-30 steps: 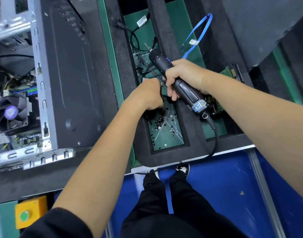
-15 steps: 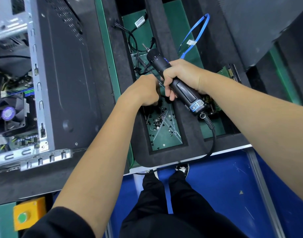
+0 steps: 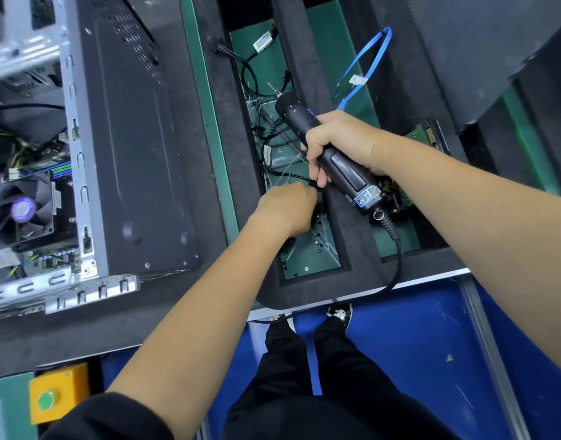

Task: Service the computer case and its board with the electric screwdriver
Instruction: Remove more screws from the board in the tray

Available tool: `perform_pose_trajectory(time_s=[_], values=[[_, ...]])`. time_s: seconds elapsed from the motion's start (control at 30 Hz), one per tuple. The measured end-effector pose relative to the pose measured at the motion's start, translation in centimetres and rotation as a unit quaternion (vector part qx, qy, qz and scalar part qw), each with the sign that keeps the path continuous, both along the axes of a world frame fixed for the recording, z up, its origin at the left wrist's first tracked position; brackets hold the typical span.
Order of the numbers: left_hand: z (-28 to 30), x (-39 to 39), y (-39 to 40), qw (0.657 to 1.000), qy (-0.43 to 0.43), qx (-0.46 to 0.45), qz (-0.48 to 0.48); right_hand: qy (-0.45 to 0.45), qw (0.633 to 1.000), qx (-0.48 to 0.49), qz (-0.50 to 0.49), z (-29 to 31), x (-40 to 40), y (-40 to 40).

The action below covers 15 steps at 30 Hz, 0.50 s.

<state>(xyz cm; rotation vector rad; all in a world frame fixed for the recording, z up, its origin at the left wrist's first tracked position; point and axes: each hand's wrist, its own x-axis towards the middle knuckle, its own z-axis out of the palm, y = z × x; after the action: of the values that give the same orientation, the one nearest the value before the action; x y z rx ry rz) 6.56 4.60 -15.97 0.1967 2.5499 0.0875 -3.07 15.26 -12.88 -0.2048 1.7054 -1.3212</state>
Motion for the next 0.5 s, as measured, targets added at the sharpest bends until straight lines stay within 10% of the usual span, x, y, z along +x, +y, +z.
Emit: perform_pose_trajectory(time_s=[0.5], values=[[-1.6, 3.8, 3.4, 0.991, 0.025, 0.103, 0.078, 0.002, 1.000, 0.001, 0.004, -0.2, 0.0, 0.0]])
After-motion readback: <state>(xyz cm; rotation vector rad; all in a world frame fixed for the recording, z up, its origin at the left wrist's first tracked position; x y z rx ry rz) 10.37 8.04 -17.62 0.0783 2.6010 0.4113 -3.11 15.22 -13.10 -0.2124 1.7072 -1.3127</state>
